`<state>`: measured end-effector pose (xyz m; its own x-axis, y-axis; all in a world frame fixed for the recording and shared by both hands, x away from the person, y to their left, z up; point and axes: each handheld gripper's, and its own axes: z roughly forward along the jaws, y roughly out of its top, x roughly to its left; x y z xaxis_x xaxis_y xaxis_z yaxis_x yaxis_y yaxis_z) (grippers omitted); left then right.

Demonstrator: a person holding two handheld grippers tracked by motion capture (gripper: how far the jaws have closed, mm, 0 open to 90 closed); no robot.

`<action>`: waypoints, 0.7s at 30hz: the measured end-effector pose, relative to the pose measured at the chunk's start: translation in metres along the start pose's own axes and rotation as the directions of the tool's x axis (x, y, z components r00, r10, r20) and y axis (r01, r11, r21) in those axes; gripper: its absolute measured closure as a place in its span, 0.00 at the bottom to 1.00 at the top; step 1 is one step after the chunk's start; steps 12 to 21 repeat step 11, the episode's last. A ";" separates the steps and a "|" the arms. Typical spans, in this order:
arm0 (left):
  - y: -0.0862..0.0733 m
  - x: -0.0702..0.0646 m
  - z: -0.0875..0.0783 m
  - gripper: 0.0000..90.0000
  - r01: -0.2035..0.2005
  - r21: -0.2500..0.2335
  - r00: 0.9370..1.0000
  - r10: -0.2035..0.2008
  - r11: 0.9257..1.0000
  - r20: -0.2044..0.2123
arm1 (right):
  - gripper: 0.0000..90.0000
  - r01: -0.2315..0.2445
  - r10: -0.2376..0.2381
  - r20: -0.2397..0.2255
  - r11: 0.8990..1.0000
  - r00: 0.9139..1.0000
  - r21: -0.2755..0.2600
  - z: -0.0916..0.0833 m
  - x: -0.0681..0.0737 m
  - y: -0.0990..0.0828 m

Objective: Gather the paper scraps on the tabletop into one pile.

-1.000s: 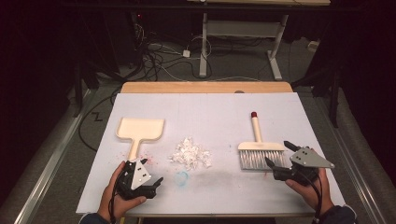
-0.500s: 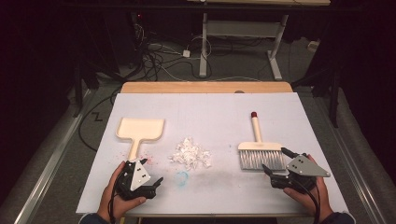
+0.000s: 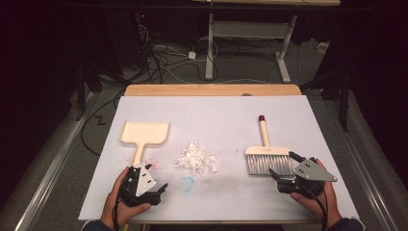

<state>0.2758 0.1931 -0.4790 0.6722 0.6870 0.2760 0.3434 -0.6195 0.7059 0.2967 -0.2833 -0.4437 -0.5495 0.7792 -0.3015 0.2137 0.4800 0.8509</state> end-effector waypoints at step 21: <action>0.003 0.002 0.004 0.19 -0.002 -0.001 1.000 0.002 1.000 -0.002 | 0.18 0.006 -0.006 -0.002 1.000 1.000 0.020 0.003 0.001 -0.001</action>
